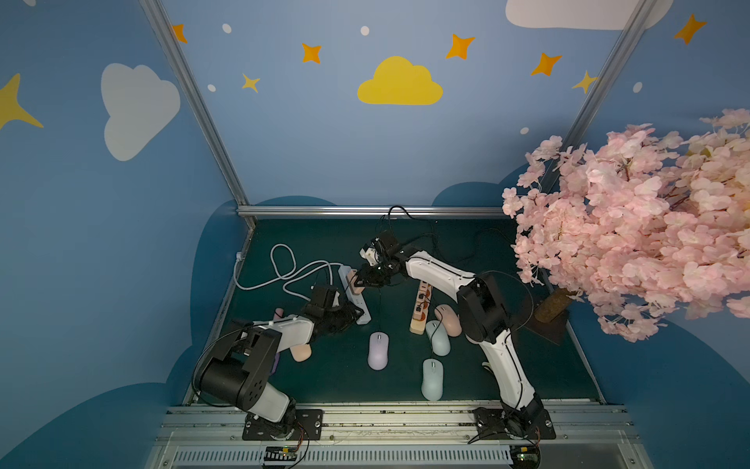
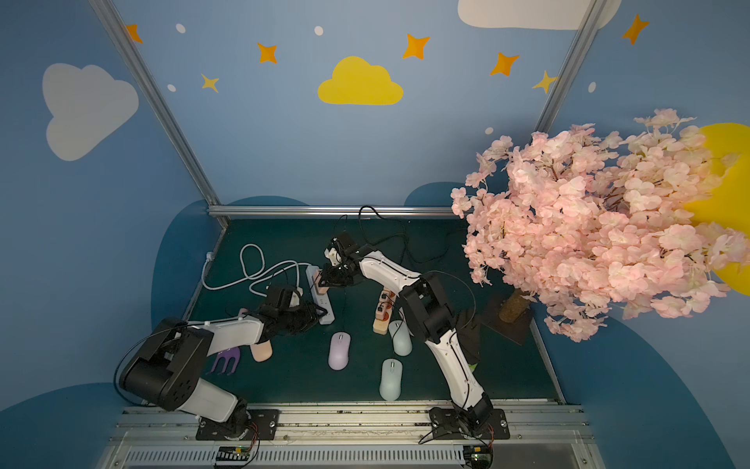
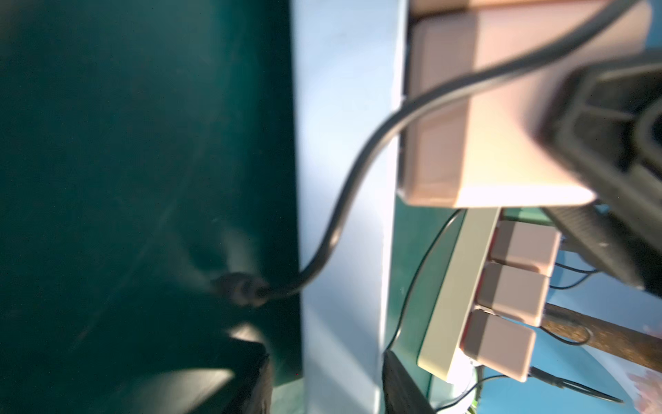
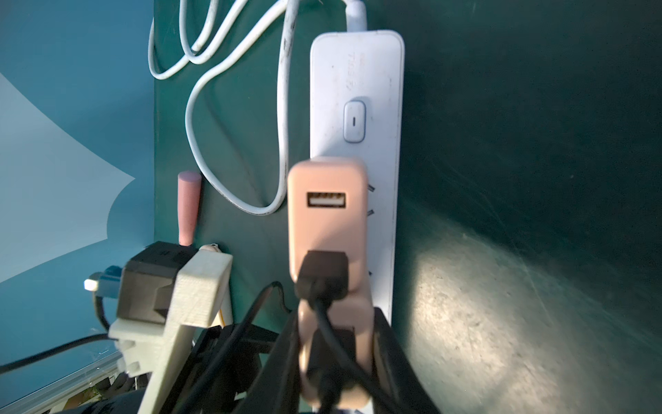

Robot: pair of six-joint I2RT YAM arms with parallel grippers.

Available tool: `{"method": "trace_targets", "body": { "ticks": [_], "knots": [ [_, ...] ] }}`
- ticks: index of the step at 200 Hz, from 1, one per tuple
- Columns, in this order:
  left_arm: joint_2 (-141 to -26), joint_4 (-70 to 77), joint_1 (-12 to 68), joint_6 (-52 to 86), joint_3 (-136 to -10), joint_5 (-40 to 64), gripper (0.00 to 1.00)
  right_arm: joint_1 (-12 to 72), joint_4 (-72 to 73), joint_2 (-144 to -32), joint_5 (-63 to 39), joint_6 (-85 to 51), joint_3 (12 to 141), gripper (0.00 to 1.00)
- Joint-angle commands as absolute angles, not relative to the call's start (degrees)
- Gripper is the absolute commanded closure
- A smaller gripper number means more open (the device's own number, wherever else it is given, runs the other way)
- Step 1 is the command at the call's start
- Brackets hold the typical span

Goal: Unplug the wireless mouse
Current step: Remove the plug from the socket.

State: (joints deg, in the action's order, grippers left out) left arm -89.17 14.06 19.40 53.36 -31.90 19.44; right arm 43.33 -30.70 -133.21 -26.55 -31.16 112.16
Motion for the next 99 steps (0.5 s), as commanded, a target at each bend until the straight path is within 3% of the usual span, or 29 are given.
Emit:
{"method": "trace_targets", "body": {
  "ticks": [1, 43, 99],
  "knots": [
    [-92.52, 17.12, 19.51, 53.33, -32.86, 20.99, 0.51, 43.62, -30.43, -131.48, -28.75, -31.81, 111.36, 0.87],
    [-94.58, 18.48, 18.73, 53.98, -33.23, 21.05, 0.56, 43.61, -30.67, -131.58, -28.79, -31.82, 111.27, 0.87],
    [-94.48, 19.66, 17.28, 54.74, -30.7, 20.39, 0.71, 43.35, -29.97, -130.17, -29.67, -32.52, 110.52, 0.88]
  ]
}}
